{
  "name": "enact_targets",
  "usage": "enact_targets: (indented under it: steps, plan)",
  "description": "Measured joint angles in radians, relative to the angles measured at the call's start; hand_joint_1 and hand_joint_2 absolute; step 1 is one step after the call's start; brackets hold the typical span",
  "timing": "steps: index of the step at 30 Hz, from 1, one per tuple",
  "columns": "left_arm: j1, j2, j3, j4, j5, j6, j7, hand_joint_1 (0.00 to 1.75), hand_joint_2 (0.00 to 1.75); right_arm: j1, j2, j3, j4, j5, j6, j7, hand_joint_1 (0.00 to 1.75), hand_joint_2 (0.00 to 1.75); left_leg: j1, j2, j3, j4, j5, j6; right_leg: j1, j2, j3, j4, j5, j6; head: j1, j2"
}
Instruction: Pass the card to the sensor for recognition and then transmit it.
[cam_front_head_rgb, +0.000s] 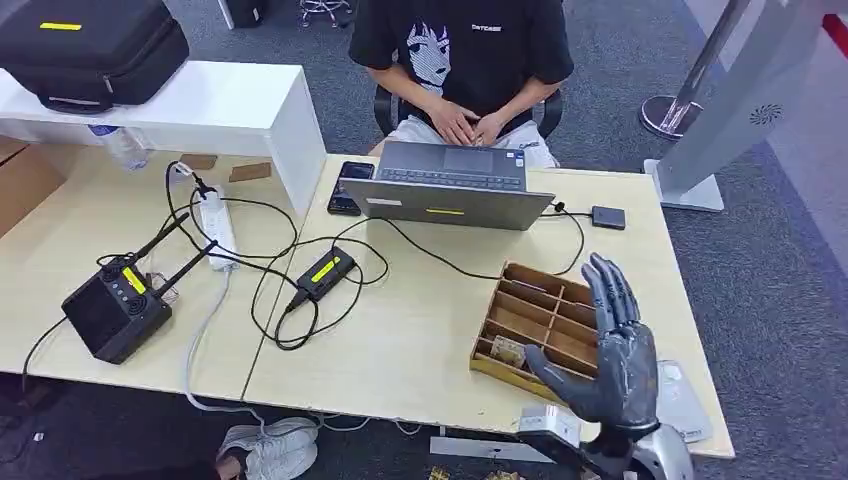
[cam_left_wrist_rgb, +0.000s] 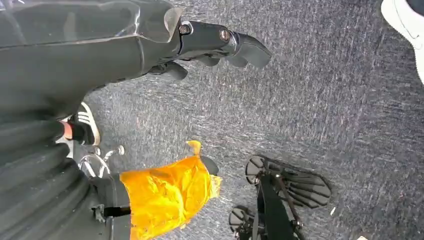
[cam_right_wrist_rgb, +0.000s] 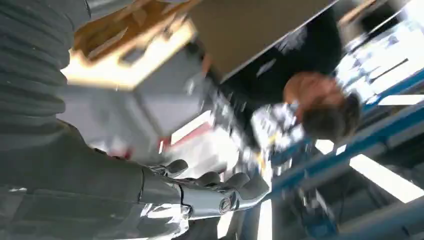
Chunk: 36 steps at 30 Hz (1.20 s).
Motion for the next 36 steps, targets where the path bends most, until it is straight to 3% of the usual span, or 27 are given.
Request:
enact_targets:
  steps: [4,8,20,28,36]
  plan:
    - [-0.001,0.000,0.000,0.000,-0.014,0.000,0.001,0.00,1.75,0.054,0.031,-0.106,-0.015,0.298,-0.024,0.073,0.00,1.75,0.000,0.001,0.000,0.000,0.000,0.000,0.000,0.001,0.000,0.000,0.000,0.000,-0.001,0.000]
    - [-0.004,0.000,0.000,0.000,-0.021,-0.002,0.001,0.00,1.75,0.060,0.044,-0.155,0.005,0.384,-0.024,0.147,0.00,1.75,0.000,0.001,0.000,0.000,0.000,0.000,0.000,0.001,0.000,0.000,0.000,0.000,0.000,0.000]
    - [-0.006,0.000,0.000,0.000,-0.034,-0.018,0.002,0.00,1.75,-0.011,0.040,-0.210,0.204,0.331,-0.007,0.228,0.00,1.75,0.000,0.001,0.001,0.000,0.000,0.000,0.000,0.001,0.000,0.000,0.000,0.000,0.000,0.000]
    - [-0.007,0.001,-0.002,0.000,-0.042,-0.019,0.008,0.00,1.75,-0.067,0.018,-0.270,0.385,0.229,-0.006,0.208,0.00,1.75,0.000,0.001,0.000,0.000,0.000,0.000,0.000,0.001,0.000,0.000,0.000,0.000,0.000,0.000]
    - [-0.008,0.002,-0.003,0.000,-0.043,-0.019,0.009,0.00,1.75,-0.087,0.018,-0.292,0.461,0.216,-0.016,0.190,0.00,1.75,0.000,0.001,0.000,0.000,0.000,0.000,0.000,0.001,0.000,0.000,0.000,0.000,0.000,0.000]
